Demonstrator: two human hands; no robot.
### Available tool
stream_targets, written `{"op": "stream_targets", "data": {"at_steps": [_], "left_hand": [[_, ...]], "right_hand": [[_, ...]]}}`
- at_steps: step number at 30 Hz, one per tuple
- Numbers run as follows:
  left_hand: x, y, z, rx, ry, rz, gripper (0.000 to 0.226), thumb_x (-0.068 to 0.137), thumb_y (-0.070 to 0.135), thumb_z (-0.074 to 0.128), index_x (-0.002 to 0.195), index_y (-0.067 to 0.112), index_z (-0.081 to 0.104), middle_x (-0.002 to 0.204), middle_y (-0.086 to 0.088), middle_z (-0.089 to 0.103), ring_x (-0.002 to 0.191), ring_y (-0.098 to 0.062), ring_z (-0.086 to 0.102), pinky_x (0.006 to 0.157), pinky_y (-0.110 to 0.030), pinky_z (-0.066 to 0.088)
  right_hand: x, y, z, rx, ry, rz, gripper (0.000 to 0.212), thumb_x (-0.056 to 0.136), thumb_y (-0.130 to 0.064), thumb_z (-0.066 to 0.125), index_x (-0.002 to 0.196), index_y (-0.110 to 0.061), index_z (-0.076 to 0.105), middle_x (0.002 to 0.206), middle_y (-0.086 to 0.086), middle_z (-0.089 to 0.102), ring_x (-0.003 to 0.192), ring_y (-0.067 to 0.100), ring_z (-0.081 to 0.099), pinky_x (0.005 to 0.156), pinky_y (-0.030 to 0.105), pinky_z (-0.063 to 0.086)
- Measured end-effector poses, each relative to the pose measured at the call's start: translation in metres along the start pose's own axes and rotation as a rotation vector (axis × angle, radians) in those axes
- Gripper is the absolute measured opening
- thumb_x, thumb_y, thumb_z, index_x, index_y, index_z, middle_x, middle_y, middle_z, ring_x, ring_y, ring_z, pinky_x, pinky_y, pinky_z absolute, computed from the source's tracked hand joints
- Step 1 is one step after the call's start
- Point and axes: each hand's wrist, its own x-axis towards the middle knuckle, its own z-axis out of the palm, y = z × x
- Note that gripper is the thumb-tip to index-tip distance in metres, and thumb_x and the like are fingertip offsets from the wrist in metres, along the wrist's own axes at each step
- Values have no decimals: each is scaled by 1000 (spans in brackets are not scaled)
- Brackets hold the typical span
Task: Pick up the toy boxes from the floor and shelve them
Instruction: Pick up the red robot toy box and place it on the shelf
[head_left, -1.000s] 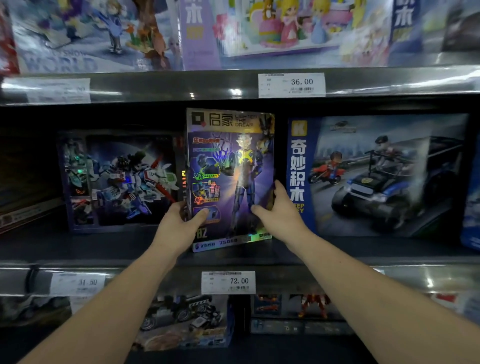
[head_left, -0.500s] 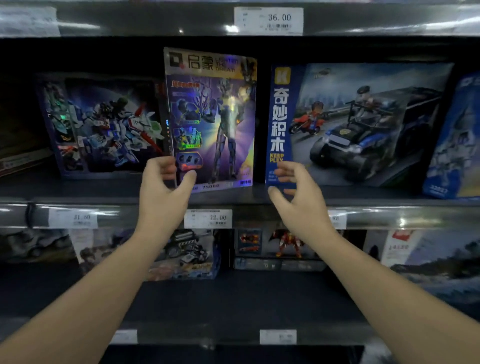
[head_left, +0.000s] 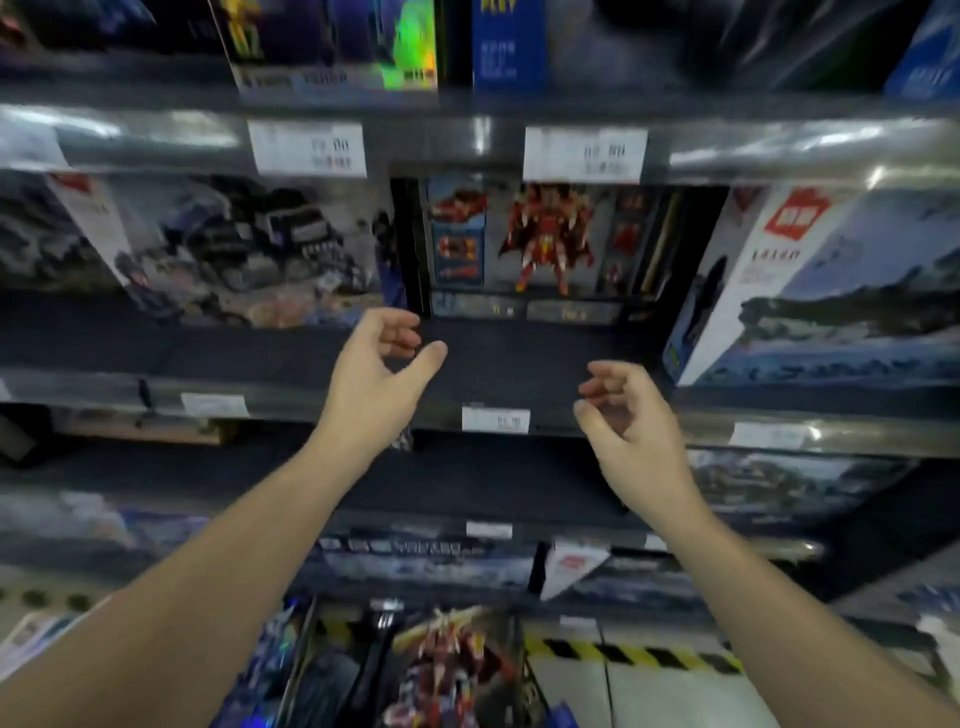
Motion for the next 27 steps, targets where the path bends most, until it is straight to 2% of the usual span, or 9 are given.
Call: {"op": "stream_targets", "data": {"at_steps": [4,9,12,15,18,21,23,25,27], "left_hand": [[-41,-71,43,40,-115,-188,21,91,29,68,107,26,54,102,0,60,91,-11,59,78,-24,47],[-101,-169,89,72,-202,-510,21,94,15,64,111,7,54,91,-4,54,76,-10,53,64,-5,41],[-139,-241,104,164,-221,-671,24,92,23,67,109,9,56,92,-3,60,80,-12,58,63,-15,43],[-174,-315,109,270,-255,-817,26,91,33,67,108,18,53,95,3,60,80,-11,56,68,-27,43],[-204,-393,109,356,-318,-933,36,89,39,68,114,19,52,92,10,56,83,-12,54,76,-30,39],[-228,-472,105,409,-294,-1020,44,84,40,73,113,12,57,87,1,61,83,-22,58,73,-30,41],[-241,-524,101,463,-347,-1050,50,83,45,72,109,4,61,80,-3,60,74,-22,58,65,-29,40],[-250,-575,97,510,-427,-1069,63,78,53,70,104,-3,64,66,-2,55,60,-20,55,58,-28,38],[-255,-623,94,517,-433,-1104,68,71,57,70,104,-3,65,66,-4,56,57,-20,54,58,-28,39]], "right_hand": [[-33,83,4,21,-70,191,27,99,-17,58,123,-24,51,105,-8,59,88,-7,56,72,7,45],[-81,190,25,-30,-139,376,22,98,-11,58,115,-22,52,96,-4,60,79,-4,56,70,9,44],[-112,254,48,-61,-177,502,21,95,-7,61,112,-19,56,93,-2,61,82,5,58,71,11,44],[-141,316,76,-103,-201,615,22,94,-8,62,115,-13,59,89,-5,63,81,5,58,68,6,42],[-168,374,111,-117,-232,716,24,95,-13,63,118,-16,59,90,-9,63,79,5,59,68,16,43],[-192,429,152,-150,-281,795,29,95,-18,63,123,-14,57,94,-11,61,82,9,59,68,23,43],[-206,466,180,-167,-306,844,31,95,-19,63,125,-12,56,94,-13,59,84,11,58,68,24,43],[-218,499,206,-184,-333,893,33,95,-23,63,126,-14,55,93,-15,56,89,17,57,75,30,43],[-225,531,230,-190,-358,929,36,95,-26,63,128,-15,53,95,-13,55,94,20,56,81,37,44]]}}
